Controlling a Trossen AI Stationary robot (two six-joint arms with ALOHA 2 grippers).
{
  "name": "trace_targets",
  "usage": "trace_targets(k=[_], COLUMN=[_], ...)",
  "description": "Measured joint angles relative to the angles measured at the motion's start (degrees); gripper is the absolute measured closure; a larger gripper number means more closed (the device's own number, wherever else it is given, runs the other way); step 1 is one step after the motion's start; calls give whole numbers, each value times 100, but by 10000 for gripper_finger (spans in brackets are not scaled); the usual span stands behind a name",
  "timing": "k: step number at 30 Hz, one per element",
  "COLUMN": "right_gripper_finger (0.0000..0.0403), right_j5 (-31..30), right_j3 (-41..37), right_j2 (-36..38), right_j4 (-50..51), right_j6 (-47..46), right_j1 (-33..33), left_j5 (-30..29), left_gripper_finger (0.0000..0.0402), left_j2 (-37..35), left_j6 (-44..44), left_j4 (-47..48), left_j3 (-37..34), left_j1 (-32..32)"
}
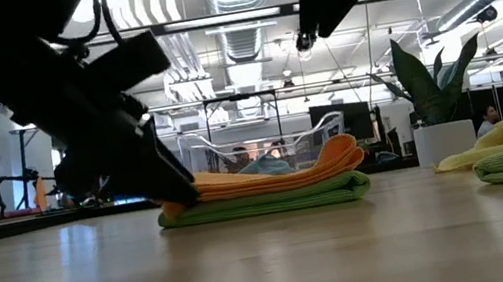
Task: Fold microfiber towels
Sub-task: Stack the orange microfiber cloth on top of the green microfiber cloth
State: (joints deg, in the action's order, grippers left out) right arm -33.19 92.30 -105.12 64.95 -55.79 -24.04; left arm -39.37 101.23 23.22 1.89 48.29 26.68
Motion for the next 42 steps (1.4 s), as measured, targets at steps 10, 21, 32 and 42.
trace_targets(k=[10,21,32,42], right_gripper_finger=[253,257,266,266], right_j5=[0,4,334,378], right_j3=[-46,-51,-164,-1186], right_j2=[0,-143,-168,-170], right_j4=[-58,-141,-570,-2576], right_j6=[-101,-123,564,977], right_j1=[-32,-32,-39,310], left_j5=[16,345,341,610], left_gripper_finger=[182,343,384,384], left_j2=[188,102,-216,-295], left_j6=[134,87,-1068,-2305], left_j4=[4,213,1390,1875], left_j3=[-2,0,552,570], left_j1=[-7,-97,-273,-429])
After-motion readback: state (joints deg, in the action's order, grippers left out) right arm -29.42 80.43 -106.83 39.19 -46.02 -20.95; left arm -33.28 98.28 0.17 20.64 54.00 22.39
